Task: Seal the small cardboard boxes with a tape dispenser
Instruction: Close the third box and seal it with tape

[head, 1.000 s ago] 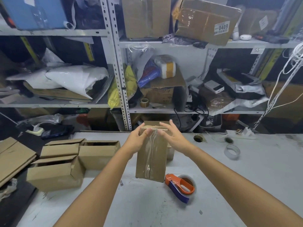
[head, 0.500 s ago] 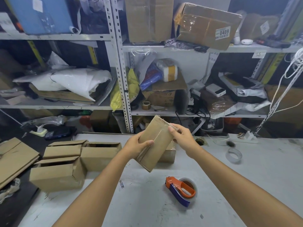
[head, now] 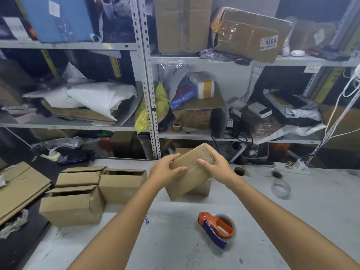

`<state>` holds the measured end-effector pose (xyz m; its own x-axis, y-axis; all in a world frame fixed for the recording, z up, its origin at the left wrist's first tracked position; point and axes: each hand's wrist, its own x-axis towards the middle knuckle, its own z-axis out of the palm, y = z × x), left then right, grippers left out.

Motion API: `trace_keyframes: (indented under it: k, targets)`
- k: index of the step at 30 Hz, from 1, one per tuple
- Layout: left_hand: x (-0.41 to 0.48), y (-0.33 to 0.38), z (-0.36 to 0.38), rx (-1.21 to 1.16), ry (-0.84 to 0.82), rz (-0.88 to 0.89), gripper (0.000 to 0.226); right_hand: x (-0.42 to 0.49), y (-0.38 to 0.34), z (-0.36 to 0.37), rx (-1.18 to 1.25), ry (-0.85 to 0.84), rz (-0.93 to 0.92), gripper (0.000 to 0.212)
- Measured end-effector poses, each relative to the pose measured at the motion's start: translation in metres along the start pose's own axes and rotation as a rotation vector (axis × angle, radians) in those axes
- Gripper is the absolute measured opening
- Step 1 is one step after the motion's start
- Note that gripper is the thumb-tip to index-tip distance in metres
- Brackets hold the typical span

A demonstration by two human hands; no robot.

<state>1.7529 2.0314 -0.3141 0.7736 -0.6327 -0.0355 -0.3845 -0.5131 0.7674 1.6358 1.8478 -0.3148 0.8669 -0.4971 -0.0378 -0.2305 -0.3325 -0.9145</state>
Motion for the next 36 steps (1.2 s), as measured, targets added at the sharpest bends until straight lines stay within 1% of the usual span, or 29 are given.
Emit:
trace_keyframes:
  k: [2,4,5,6,7,8,9,11,13,14,15,17,18,19,20,21,24,25,27,28,29,30,33,36]
  targets:
    - [0.003,0.0,-0.003,-0.071,0.11,-0.033,0.085,0.001,0.002,-0.005,0.069,0.122,0.011,0.071]
    - [0.004,0.003,-0.004,-0.259,0.116,-0.121,0.1,0.004,0.001,-0.007,0.141,0.185,0.019,0.07]
    - [0.004,0.006,-0.004,-0.358,0.107,-0.166,0.102,0.004,-0.001,-0.006,0.174,0.193,0.024,0.069]
    - [0.004,0.009,-0.002,-0.436,0.102,-0.188,0.096,0.003,-0.002,-0.004,0.2,0.195,0.03,0.068]
    - [0.004,0.011,0.0,-0.486,0.106,-0.189,0.083,0.002,-0.003,-0.002,0.218,0.191,0.032,0.067]
    - [0.006,0.012,0.0,-0.519,0.116,-0.186,0.071,-0.001,-0.006,0.0,0.227,0.177,0.032,0.066]
    - [0.007,0.012,0.0,-0.531,0.123,-0.184,0.064,-0.003,-0.007,0.0,0.225,0.151,0.04,0.067]
    - [0.01,0.006,-0.004,-0.504,0.102,-0.17,0.061,-0.004,-0.008,-0.001,0.187,0.098,0.089,0.074]
    - [0.012,0.0,-0.01,-0.418,0.052,-0.156,0.075,-0.002,-0.007,-0.006,0.091,0.126,0.117,0.087]
    - [0.012,-0.001,-0.012,-0.377,0.026,-0.154,0.084,0.0,-0.007,-0.009,-0.021,0.142,0.091,0.09]
    - [0.011,0.0,-0.014,-0.354,0.001,-0.145,0.09,0.003,-0.007,-0.012,-0.186,0.127,0.047,0.091]
    - [0.011,0.003,-0.016,-0.328,-0.07,-0.098,0.096,0.005,-0.011,-0.013,-0.533,-0.019,-0.068,0.088]
    - [0.012,0.005,-0.016,-0.316,-0.113,-0.066,0.097,0.005,-0.014,-0.012,-0.621,-0.131,-0.106,0.085]
    - [0.013,0.007,-0.016,-0.301,-0.145,-0.037,0.098,0.005,-0.014,-0.009,-0.616,-0.239,-0.101,0.082]
    - [0.014,0.007,-0.017,-0.29,-0.163,-0.011,0.098,0.004,-0.013,-0.006,-0.554,-0.313,-0.078,0.078]
    - [0.015,0.008,-0.017,-0.284,-0.163,0.005,0.098,0.004,-0.01,-0.002,-0.477,-0.345,-0.058,0.076]
    - [0.013,0.008,-0.018,-0.232,-0.116,0.037,0.098,0.0,-0.004,0.009,-0.331,-0.335,-0.047,0.073]
    - [0.013,0.008,-0.018,-0.179,-0.069,0.056,0.097,0.0,-0.003,0.011,-0.3,-0.319,-0.044,0.072]
    - [0.015,0.007,-0.017,-0.092,0.082,0.068,0.094,0.001,-0.002,0.014,-0.208,-0.255,-0.031,0.07]
    - [0.017,0.005,-0.016,-0.135,0.142,0.041,0.095,0.003,-0.001,0.015,-0.149,-0.211,-0.026,0.069]
    - [0.017,0.005,-0.016,-0.235,0.166,-0.005,0.096,0.004,-0.001,0.015,-0.078,-0.164,-0.016,0.067]
    - [0.017,0.003,-0.013,-0.344,0.152,-0.061,0.098,0.004,0.0,0.017,0.003,-0.124,0.0,0.063]
    - [0.016,-0.005,0.0,-0.559,0.007,-0.152,0.093,-0.001,-0.008,0.03,0.16,-0.084,0.051,0.047]
    - [0.013,-0.021,0.015,-0.694,-0.055,-0.213,0.079,-0.006,0.003,0.047,0.188,-0.097,0.091,0.046]
